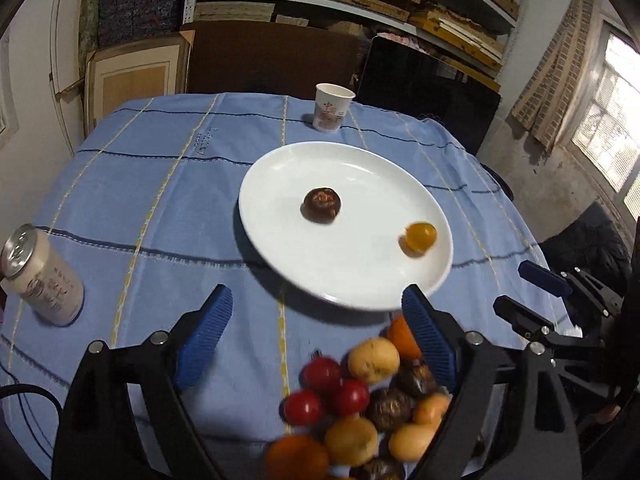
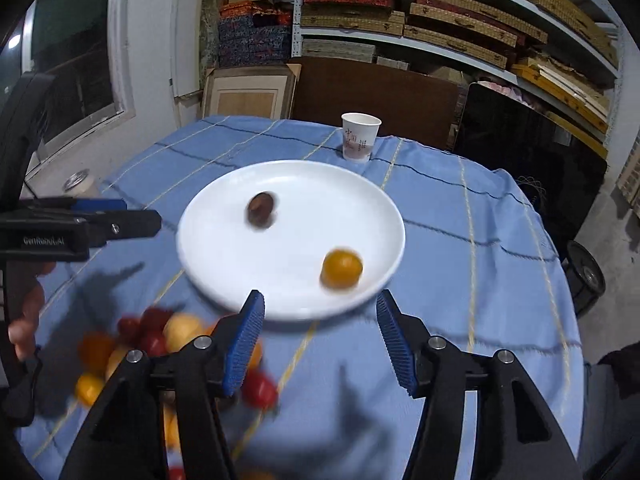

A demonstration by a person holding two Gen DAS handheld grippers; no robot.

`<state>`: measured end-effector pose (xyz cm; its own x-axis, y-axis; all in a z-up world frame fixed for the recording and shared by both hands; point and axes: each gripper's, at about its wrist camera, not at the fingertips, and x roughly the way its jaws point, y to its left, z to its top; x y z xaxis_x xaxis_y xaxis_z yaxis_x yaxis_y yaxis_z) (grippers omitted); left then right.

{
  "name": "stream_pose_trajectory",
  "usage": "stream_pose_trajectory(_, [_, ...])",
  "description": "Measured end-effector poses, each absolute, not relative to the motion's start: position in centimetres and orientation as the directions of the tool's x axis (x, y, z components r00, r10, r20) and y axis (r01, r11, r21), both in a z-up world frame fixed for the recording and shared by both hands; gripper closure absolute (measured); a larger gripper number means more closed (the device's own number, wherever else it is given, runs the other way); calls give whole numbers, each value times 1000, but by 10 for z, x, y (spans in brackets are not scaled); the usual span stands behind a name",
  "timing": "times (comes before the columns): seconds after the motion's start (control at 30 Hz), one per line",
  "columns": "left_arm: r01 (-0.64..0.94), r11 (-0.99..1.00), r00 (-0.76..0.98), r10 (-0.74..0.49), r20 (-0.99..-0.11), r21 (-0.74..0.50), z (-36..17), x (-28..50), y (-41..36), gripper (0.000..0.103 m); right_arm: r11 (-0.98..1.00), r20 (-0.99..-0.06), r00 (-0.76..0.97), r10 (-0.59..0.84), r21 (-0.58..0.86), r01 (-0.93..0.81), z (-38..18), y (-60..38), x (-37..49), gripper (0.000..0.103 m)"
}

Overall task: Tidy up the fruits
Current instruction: 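Grasp a dark plum with the right tool while the left tool grasps a yellow tomato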

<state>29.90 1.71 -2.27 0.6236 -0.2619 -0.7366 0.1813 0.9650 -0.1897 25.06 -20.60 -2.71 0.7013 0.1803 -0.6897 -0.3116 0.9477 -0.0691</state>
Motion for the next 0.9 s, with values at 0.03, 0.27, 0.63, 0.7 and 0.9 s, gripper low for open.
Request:
stream_pose_trajectory(0.03, [211,963,627,-265,-732,-168,-19,273,17,15,944,-693,698,184,-72,-321,-28,-207,231,44])
stream_pose_trajectory(0.27, [265,962,637,-228,-736,-68,-29,166,21,14,938,-744,643,180,-66,-339,-79,-200,127,43])
stream_pose_trajectory(0.63, [228,973,609,-171,-775,-35,-67,130,23,14,954,-800,580,152,-35,-299,-111,-179,146,55])
stream_pose_trajectory(0.7, [221,975,602,-167,-781,-38,-71,134,23,14,953,-807,568,164,-19,-302,-114,-177,150,63])
stream_pose_trajectory(0.9, [196,980,589,-148,-795,-38,-79,153,20,14,953,-796,579,176,-10,-303,-112,-179,145,72])
